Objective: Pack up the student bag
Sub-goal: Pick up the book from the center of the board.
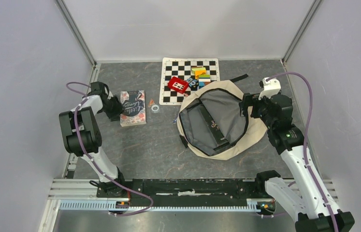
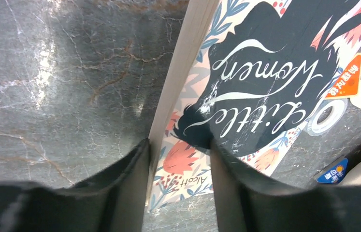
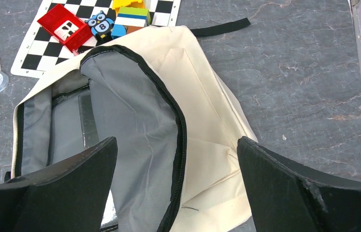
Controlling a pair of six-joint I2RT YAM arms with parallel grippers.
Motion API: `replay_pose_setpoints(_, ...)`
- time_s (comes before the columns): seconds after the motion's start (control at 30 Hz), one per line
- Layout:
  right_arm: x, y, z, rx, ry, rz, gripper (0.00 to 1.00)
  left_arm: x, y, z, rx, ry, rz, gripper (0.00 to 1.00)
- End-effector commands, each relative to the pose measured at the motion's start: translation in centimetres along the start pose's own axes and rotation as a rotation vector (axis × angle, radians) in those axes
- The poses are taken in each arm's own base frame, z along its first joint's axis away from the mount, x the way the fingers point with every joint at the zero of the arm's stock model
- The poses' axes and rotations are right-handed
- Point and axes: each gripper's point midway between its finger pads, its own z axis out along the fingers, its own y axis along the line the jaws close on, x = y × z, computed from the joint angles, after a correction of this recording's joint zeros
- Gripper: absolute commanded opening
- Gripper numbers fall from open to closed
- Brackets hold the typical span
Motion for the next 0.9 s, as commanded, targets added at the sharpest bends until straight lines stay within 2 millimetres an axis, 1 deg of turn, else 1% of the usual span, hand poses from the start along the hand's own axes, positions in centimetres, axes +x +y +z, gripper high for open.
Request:
replay_pose_setpoints(0.0,-1.6,0.2,-0.5,-0.011,-0.054,0.013,0.98,1.0,-0.7,0.4,0.001,0.058,0.082,0.43)
replay_pose_setpoints(0.07,-1.5,0.2,-0.6,-0.013,-0.051,0.014,0.98,0.9,-0.9,-0.1,0.007,0.046,0.088,0.24)
replay_pose_setpoints(0.13,-1.4,0.2,-0.7,-0.010,-0.050,0.013,0.98,0.8,-1.5,-1.0,0.030,0.029,0.092,0.09)
replay_pose_setpoints(0.17,-1.3,0.1,-0.7,-0.010,-0.048,0.009,0.98,0.9,-1.9,-1.4,0.047,0.022,0.096,0.04)
replay_pose_setpoints(0.2,-1.3,0.1,-0.8,-0.009,-0.047,0.009,0.98,0.9,-2.4,-1.9,0.072,0.012,0.100,0.02)
replay_pose_setpoints(0.27,-1.4,0.2,-0.9,-0.011,-0.049,0.009,0.98,1.0,-3.4,-2.8,0.126,-0.014,0.103,0.02)
replay_pose_setpoints(0.37,-1.5,0.3,-1.0,-0.020,-0.049,0.016,0.98,1.1,-5.8,-4.9,0.252,-0.064,0.118,0.02)
replay_pose_setpoints(0.47,-1.6,1.5,-1.0,-0.080,-0.052,0.027,0.98,1.6,-7.7,-6.7,0.364,-0.112,0.129,0.02)
replay_pose_setpoints(0.53,-1.7,2.4,-1.0,-0.134,-0.051,0.034,0.96,2.4,-8.9,-7.8,0.447,-0.131,0.117,0.02)
replay_pose_setpoints(0.6,-1.6,3.3,-1.0,-0.178,-0.046,0.054,0.95,3.2,-9.2,-8.7,0.478,-0.149,0.110,0.02)
replay_pose_setpoints(0.67,-1.6,4.3,-1.0,-0.228,-0.049,0.080,0.94,4.1,-9.1,-9.1,0.491,-0.157,0.100,0.02)
replay_pose_setpoints(0.77,-1.7,6.3,-0.9,-0.312,-0.061,0.126,0.95,5.6,-8.9,-9.7,0.494,-0.144,0.067,0.02)
replay_pose_setpoints(0.87,-1.5,8.5,-0.8,-0.361,-0.051,0.134,0.96,7.6,-8.7,-10.0,0.510,-0.121,0.011,0.02)
